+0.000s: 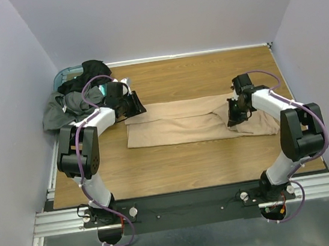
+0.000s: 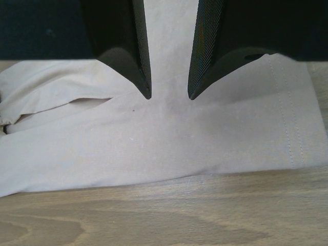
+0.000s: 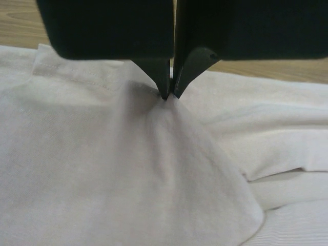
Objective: Fold and stack the t-shirts
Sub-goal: Fold the tshirt
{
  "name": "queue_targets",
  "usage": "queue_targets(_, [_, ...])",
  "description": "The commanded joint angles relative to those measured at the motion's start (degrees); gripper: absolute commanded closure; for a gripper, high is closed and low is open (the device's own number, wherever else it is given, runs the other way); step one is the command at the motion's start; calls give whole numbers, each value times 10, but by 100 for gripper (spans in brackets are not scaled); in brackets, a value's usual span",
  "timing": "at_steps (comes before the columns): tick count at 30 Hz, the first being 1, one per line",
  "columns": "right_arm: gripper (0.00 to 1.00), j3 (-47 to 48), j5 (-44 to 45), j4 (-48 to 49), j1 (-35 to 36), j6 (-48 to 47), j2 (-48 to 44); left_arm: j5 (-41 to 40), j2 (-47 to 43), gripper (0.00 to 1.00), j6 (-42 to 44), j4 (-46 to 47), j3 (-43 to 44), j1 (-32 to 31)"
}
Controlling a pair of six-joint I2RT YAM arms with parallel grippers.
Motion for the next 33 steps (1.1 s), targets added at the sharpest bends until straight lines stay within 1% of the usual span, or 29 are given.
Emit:
queue_targets(1, [92,33,-41,-56,6,4,-21,-6,-16,57,7,-1,-6,-4])
queue_targets(6, [92,37,-58,-91,6,-12,-20,-3,-12,57,8,-1,-5,-4])
queue_targets(12, [91,27,-88,-98,8,-24,-9,-2,-8,57,9,-2,-3,-4])
queue_targets(14, [84,27,-91,-98,8,-20,-5,-2,-7,57,10,-4,-1,-4])
queue_targets(15, [78,32,-89,-98,8,-19,-7,-2,-7,57,10,-4,-1,-4])
queue_targets(16, [62,35,-85,-98,8,-16,-9,-2,-6,57,10,-5,0,-4])
queue_targets(17, [54,42,-76,-97,8,-9,-12,-2,-6,57,10,-4,0,-4])
queue_targets(18, [49,49,-64,-97,9,-5,-14,-3,-5,56,10,-4,3,-4])
queue_targets(19, [45,55,-29,-96,8,0,-16,-2,-4,56,9,-6,5,-4])
queue_targets(20, [38,73,-8,-96,8,9,-18,-2,-2,56,8,-5,10,-4])
queue_targets(22, [32,103,53,-90,4,16,-15,0,5,56,6,-5,17,-6])
queue_targets(25, [29,125,88,-69,-19,23,-3,0,20,56,5,-3,37,-14])
queue_targets(29, [29,156,103,-14,-91,25,29,8,46,56,3,2,67,-18])
queue_targets(33, [29,193,106,27,-144,23,71,10,71,56,2,5,78,-18])
